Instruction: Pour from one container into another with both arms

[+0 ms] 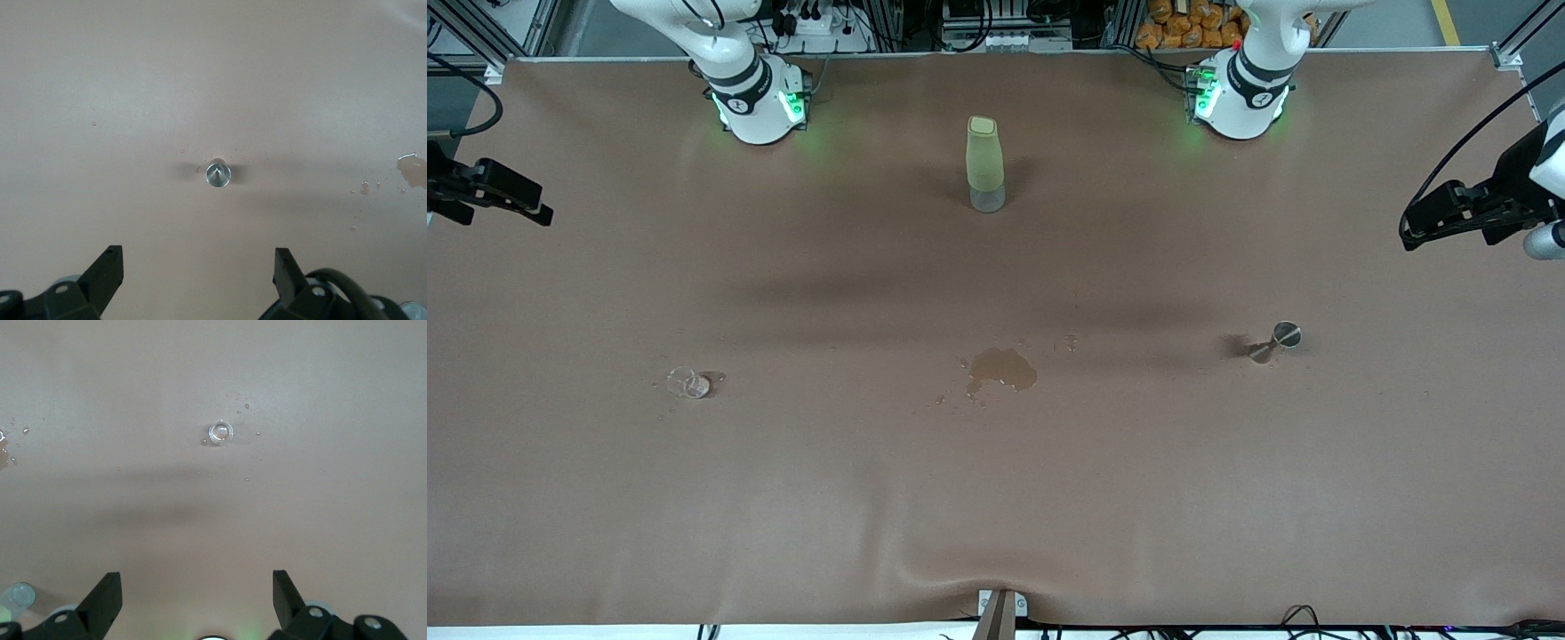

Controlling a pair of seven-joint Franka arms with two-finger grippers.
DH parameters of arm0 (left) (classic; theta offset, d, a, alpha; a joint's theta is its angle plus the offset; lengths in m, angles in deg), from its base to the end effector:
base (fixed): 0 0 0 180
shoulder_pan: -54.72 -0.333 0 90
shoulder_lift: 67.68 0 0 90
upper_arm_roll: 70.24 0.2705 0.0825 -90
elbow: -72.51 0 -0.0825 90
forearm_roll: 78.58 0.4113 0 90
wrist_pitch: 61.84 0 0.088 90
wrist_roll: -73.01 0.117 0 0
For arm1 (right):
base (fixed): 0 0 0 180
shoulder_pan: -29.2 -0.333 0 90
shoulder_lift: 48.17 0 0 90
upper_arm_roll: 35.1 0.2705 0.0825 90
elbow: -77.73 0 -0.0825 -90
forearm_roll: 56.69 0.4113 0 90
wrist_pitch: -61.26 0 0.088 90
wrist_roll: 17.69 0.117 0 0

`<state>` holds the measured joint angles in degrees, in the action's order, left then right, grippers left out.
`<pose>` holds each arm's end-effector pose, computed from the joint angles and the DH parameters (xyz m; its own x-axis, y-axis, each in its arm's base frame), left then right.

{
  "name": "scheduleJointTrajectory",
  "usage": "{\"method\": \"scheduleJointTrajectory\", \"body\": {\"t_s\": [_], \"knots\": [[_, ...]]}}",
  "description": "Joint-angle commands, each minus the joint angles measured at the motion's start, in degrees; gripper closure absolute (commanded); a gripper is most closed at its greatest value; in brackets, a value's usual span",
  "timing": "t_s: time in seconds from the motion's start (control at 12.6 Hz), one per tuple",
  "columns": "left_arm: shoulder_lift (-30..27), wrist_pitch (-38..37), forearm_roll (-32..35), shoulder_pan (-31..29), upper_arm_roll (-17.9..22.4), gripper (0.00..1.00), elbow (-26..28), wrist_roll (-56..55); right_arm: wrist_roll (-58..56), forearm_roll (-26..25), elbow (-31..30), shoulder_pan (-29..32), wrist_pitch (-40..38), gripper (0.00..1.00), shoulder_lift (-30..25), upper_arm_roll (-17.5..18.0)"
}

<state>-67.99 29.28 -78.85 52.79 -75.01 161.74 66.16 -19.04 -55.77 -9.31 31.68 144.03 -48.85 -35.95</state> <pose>0.5824 -0.0295 0.5806 0.9968 0.0700 0.0376 0.0698 -0.9975 0.0088 0.5642 -0.0308 0.5906 0.9975 -0.0324 -0.0622 -0.0336 -0.9993 -0.0177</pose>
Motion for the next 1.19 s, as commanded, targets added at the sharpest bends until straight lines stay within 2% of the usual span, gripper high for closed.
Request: {"method": "scheduleJointTrajectory", "body": {"t_s": [0.0, 0.4, 0.55, 0.71, 0.79, 0.95, 1.11], "knots": [[0.32, -0.95, -0.17, -0.18, 0.02, 0.0, -1.07, -0.27, 0.91, -0.65, -0.94, 0.78, -0.07, 0.0, -0.72, 0.85], [1.27, -1.04, -0.7, -0.44, 0.37, 0.0, -1.94, 0.08, -0.13, -0.57, -1.03, 1.04, -0.16, 0.0, -0.28, 0.76], [2.33, -2.09, -0.96, -1.58, 1.43, 0.0, -3.44, 0.17, -5.29, 0.22, -0.94, 4.09, -0.07, 0.0, 0.94, 0.67], [2.25, -2.35, -1.14, -1.67, 1.43, 0.0, -2.57, 1.13, -9.09, 1.45, -0.94, 6.39, 0.11, 0.0, 2.17, 0.67], [2.16, -2.36, -2.45, -2.02, 1.43, 0.0, -1.61, 2.7, -10.67, 2.41, -0.94, 8.14, 0.11, 0.0, 3.05, 0.67], [1.99, -2.27, -10.07, -6.83, 1.43, 0.0, 0.5, 3.42, -17.16, 5.4, -0.94, 11.65, 0.89, 0.0, 5.42, 0.67], [1.55, -2.09, -12.21, -8.35, 1.43, 0.0, 2.96, 4.3, -24.53, 7.95, -1.03, 14.65, 1.25, 0.0, 7.79, 0.67]]}}
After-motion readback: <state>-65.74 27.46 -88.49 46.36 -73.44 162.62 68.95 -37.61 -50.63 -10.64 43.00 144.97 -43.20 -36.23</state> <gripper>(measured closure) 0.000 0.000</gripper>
